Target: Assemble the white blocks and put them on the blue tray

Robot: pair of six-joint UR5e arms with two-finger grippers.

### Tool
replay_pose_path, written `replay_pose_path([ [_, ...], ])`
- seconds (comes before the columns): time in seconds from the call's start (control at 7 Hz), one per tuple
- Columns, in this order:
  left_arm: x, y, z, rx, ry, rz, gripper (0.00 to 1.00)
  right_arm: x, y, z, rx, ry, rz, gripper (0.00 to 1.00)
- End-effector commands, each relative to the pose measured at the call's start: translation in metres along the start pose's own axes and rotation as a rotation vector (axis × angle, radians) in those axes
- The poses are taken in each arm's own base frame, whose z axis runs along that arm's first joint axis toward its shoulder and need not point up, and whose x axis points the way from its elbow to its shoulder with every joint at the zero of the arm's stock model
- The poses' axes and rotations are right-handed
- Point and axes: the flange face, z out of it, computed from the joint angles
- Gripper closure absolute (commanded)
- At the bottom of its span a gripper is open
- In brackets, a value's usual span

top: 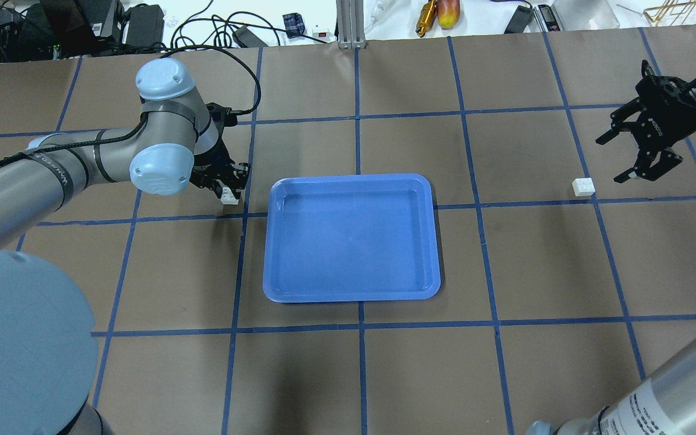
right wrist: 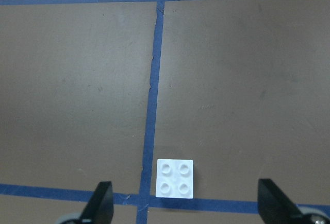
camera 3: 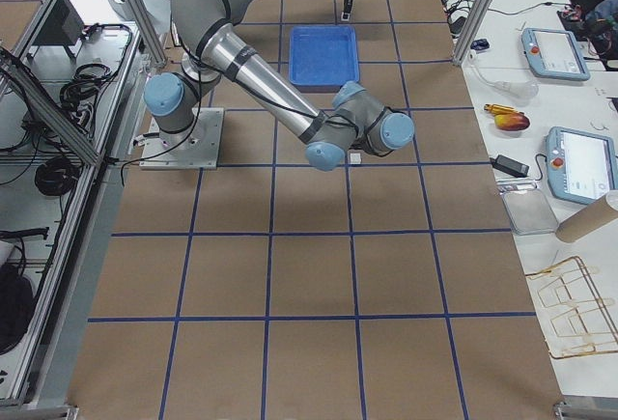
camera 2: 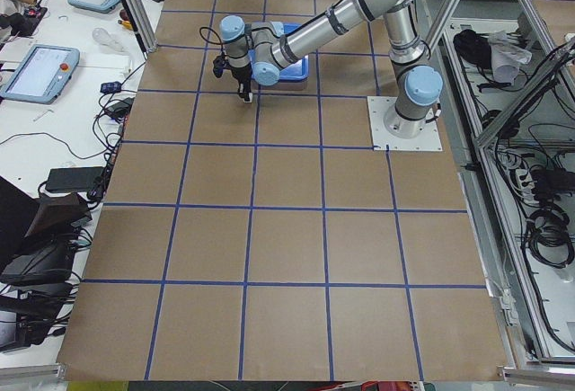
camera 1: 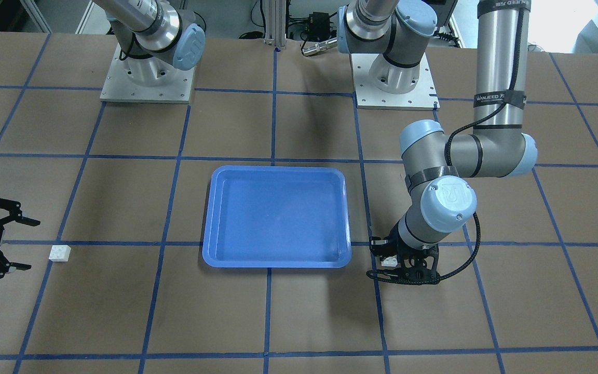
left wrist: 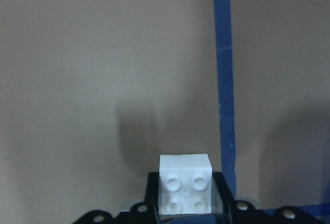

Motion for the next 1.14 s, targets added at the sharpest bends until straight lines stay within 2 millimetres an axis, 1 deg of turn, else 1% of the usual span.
replay_pose_path([
  [0.0,0.006,0.000,-0.034,0.051,-0.003,0.005,0.88,0.003,0.015,0.021,0.010,-0.038,-0.003,0.00],
  [0.14,0.020,-0.001,-0.048,0.062,0.000,-0.029,0.88,0.003,0.024,0.031,0.018,-0.059,0.018,0.00],
  [0.29,0.049,0.002,-0.060,0.081,0.041,-0.051,0.88,0.001,0.029,0.034,0.024,-0.064,0.031,0.00],
  [0.43,0.080,0.009,-0.063,0.084,0.062,-0.080,0.88,0.003,0.035,0.043,0.034,-0.073,0.036,0.00],
  [0.57,0.110,0.013,-0.054,0.076,0.067,-0.124,0.90,0.003,0.036,0.046,0.039,-0.078,0.040,0.00],
  [0.71,0.138,0.020,-0.047,0.065,0.067,-0.152,0.91,0.004,0.040,0.053,0.051,-0.084,0.049,0.00],
  [1.0,0.169,0.031,-0.034,0.040,0.064,-0.171,0.91,0.005,0.041,0.055,0.055,-0.085,0.064,0.00],
])
